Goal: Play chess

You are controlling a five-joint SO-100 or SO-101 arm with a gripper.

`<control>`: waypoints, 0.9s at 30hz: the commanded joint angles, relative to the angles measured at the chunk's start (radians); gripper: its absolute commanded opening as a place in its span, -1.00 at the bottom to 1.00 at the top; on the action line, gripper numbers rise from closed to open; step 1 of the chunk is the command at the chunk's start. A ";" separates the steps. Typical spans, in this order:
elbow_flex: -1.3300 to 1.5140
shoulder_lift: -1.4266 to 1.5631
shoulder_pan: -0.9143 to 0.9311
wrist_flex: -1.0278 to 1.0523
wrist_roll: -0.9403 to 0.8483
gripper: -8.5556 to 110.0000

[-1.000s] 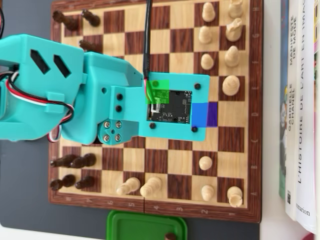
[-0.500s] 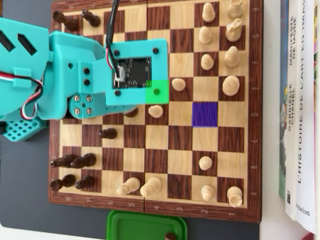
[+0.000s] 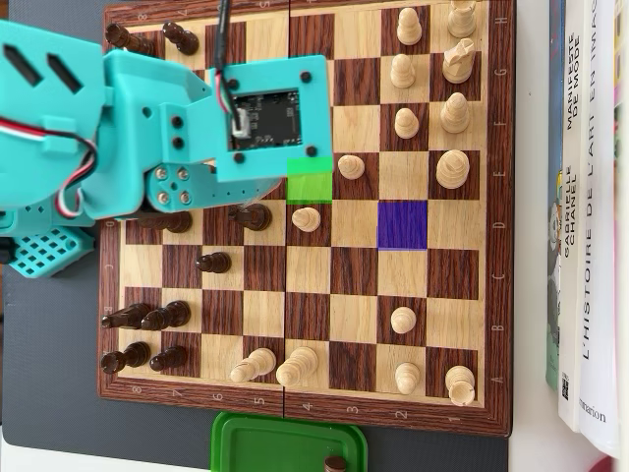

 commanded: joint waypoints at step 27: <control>-0.169 -0.287 0.008 0.000 0.000 -0.82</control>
